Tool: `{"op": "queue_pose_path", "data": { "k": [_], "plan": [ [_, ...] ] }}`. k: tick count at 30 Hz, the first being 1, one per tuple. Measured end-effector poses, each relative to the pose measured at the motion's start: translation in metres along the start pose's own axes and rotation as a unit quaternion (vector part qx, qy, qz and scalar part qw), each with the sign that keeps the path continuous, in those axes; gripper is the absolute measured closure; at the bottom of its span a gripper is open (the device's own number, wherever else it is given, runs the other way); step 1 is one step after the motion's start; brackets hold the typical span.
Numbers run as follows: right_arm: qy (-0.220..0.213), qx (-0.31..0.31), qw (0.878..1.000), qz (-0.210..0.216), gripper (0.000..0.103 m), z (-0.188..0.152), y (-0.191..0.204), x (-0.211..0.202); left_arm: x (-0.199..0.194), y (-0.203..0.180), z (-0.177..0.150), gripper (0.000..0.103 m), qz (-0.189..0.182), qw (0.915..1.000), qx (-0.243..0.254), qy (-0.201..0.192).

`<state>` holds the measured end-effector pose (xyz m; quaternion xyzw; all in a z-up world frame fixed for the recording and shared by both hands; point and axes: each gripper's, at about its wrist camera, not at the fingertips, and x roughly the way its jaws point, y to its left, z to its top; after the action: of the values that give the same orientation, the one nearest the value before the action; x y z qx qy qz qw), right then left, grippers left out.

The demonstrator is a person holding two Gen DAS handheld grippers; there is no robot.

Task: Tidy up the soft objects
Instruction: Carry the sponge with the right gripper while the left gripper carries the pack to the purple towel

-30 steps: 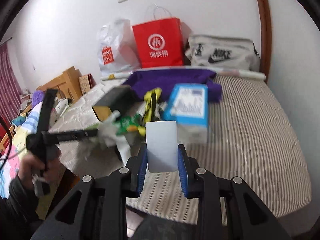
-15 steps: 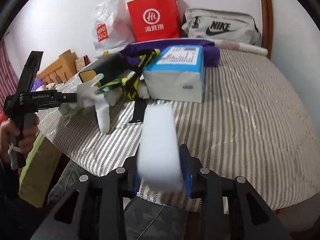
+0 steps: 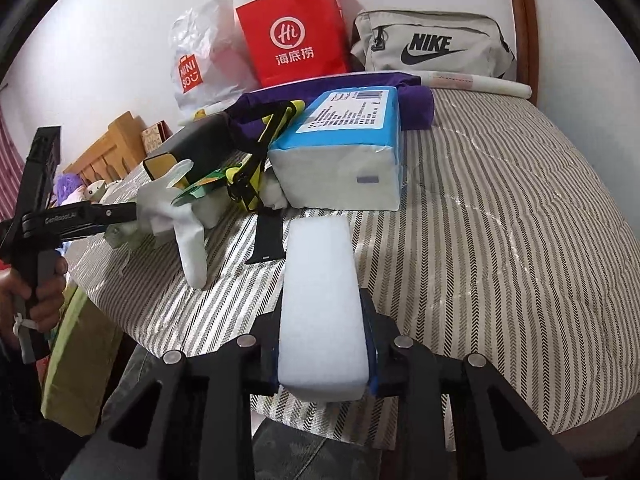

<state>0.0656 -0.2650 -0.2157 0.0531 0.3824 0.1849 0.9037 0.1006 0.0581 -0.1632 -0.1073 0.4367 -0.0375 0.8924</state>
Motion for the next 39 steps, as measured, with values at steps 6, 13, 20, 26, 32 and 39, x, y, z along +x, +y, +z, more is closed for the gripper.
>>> {"op": "queue_pose_path", "data": {
  "k": [6,13,20,26,32,39],
  "plan": [
    [-0.013,-0.010,1.000,-0.002,0.073,0.021,0.009,-0.013,-0.015,0.009,0.013,0.030,0.003,0.9999,-0.008,-0.011],
    [-0.025,-0.021,0.999,0.011,0.073,0.067,0.018,-0.028,-0.029,0.014,0.042,0.030,0.017,0.9995,0.000,-0.026],
    [-0.040,-0.030,0.999,-0.004,0.073,0.137,0.014,-0.013,-0.021,0.008,0.090,0.030,0.040,0.9988,0.015,-0.024],
    [-0.030,-0.007,0.999,0.010,0.073,0.195,-0.002,0.029,-0.004,0.000,0.136,0.030,0.060,0.9976,0.027,-0.022],
    [-0.018,-0.007,1.000,0.004,0.073,0.243,-0.014,0.072,0.027,-0.010,0.175,0.029,0.062,0.9974,0.035,-0.011],
    [0.009,-0.008,1.000,-0.003,0.073,0.269,-0.024,0.117,0.072,-0.017,0.209,0.029,0.054,0.9976,0.041,0.014]
  ]
}}
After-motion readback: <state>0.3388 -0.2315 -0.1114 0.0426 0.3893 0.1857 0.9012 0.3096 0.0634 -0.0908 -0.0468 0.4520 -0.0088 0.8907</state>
